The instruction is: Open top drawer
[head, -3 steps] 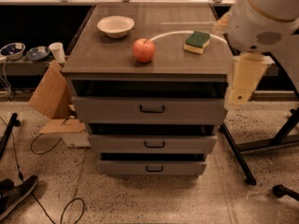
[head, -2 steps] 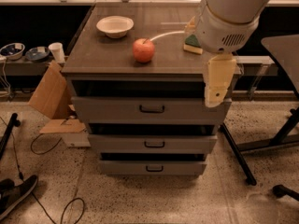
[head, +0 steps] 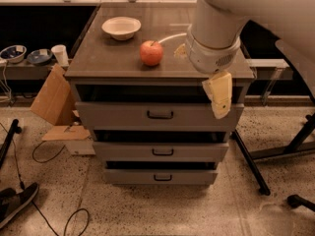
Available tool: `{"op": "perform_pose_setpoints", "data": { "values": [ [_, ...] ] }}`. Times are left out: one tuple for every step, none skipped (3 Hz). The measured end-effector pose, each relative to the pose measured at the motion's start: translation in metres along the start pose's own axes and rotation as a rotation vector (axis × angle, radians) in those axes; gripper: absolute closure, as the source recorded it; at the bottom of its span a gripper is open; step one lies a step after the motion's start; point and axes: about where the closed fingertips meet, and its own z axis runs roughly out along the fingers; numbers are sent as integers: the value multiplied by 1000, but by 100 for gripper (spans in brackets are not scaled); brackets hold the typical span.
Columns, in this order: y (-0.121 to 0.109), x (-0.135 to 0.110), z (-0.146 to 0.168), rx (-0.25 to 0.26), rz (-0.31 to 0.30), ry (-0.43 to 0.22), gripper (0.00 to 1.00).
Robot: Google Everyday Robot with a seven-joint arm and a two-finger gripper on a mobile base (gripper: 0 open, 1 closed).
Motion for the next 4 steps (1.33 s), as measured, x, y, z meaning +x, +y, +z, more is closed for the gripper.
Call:
{"op": "perform_pose_setpoints", "data": {
  "values": [
    [4, 2, 28, -36, -165, 9, 0],
    [8, -3, 47, -75, -355, 2, 0],
    [14, -22, 62, -116, -574, -3, 0],
    [21, -56, 73, -142, -778, -19, 0]
  ]
}}
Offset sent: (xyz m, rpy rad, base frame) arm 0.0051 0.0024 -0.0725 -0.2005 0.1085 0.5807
